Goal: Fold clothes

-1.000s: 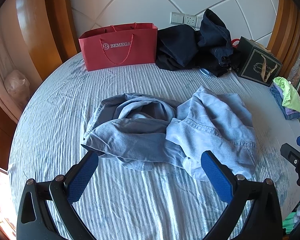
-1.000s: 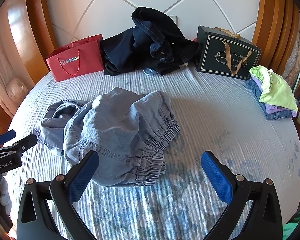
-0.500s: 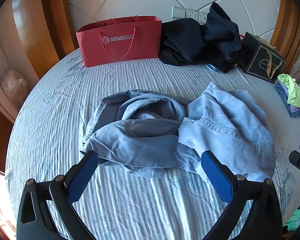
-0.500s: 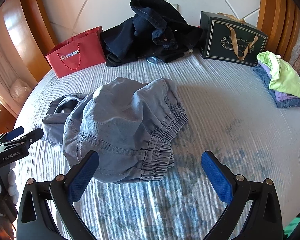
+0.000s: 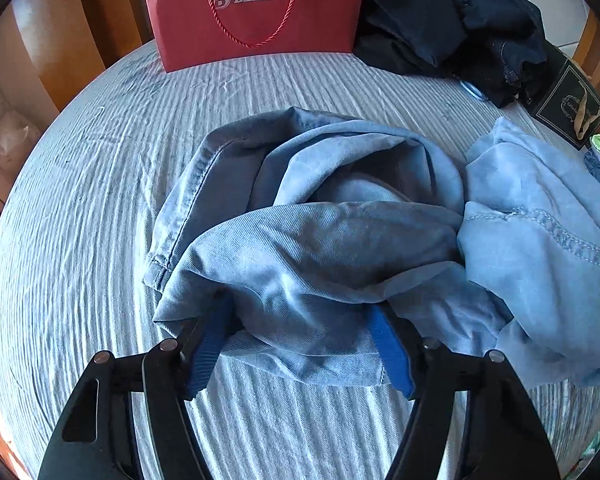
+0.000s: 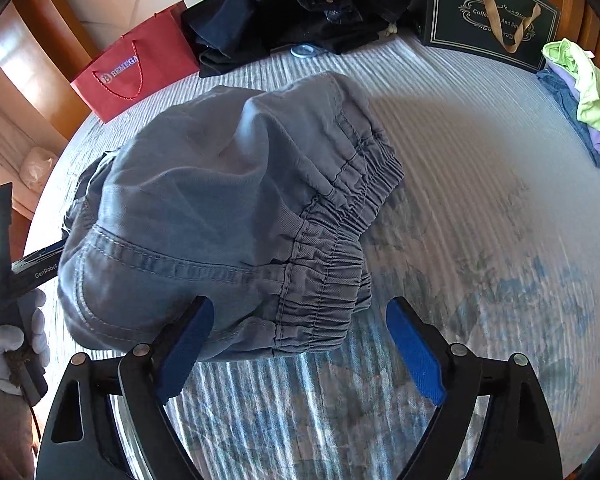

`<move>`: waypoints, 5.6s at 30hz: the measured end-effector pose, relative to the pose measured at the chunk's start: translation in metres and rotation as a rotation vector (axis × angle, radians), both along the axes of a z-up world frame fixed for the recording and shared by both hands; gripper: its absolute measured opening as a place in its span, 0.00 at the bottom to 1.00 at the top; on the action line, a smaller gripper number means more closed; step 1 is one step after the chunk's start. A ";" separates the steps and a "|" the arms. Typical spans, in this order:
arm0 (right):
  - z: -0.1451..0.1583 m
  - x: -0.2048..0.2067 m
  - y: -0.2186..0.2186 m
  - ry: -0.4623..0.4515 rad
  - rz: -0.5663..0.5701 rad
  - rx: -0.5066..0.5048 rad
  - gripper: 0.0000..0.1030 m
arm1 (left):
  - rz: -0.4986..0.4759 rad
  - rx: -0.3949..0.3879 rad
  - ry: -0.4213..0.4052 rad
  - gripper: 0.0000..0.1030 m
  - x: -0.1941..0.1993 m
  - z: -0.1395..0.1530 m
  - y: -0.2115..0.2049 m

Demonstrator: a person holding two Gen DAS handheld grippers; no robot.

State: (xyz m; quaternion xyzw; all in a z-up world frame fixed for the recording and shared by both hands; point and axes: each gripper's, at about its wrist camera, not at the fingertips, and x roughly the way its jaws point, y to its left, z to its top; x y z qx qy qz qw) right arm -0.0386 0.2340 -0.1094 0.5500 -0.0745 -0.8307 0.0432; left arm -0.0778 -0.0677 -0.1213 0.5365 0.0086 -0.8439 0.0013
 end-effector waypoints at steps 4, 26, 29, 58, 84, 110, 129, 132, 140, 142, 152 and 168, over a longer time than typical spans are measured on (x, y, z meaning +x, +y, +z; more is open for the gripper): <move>-0.020 -0.011 0.001 -0.038 0.005 -0.019 0.84 | -0.020 -0.014 0.000 0.67 -0.007 -0.008 0.002; 0.118 0.081 0.201 0.268 -0.479 0.432 0.34 | -0.244 0.163 0.070 0.11 0.040 0.087 0.073; 0.129 0.107 0.269 0.233 -0.593 0.502 0.34 | -0.278 0.157 0.065 0.11 0.040 0.087 0.092; 0.082 0.114 0.406 -0.019 -0.552 0.268 0.76 | -0.125 0.025 -0.061 0.57 -0.028 0.017 0.018; 0.129 0.025 0.348 0.365 -0.443 0.393 0.39 | 0.158 -0.106 0.327 0.04 -0.038 0.129 -0.041; 0.027 0.066 0.336 0.078 -0.393 0.138 0.84 | -0.173 0.140 -0.023 0.65 0.060 0.004 0.050; 0.039 -0.017 0.325 0.165 -0.365 0.075 0.14 | 0.095 0.025 0.115 0.04 0.048 0.048 -0.016; 0.073 -0.037 0.310 0.266 -0.312 0.072 0.14 | 0.128 -0.021 0.132 0.04 0.033 0.059 -0.037; 0.062 -0.024 0.321 0.193 -0.331 0.048 0.88 | 0.221 -0.035 0.097 0.10 -0.010 0.062 -0.100; 0.054 -0.012 0.328 0.170 -0.351 0.053 0.88 | 0.197 -0.006 0.097 0.38 -0.001 0.064 -0.102; 0.016 0.035 0.355 0.062 -0.433 0.073 0.88 | 0.149 0.041 0.030 0.63 0.059 0.024 -0.105; -0.010 -0.008 0.366 0.092 -0.403 -0.037 0.90 | 0.346 0.037 0.043 0.09 0.006 0.002 -0.090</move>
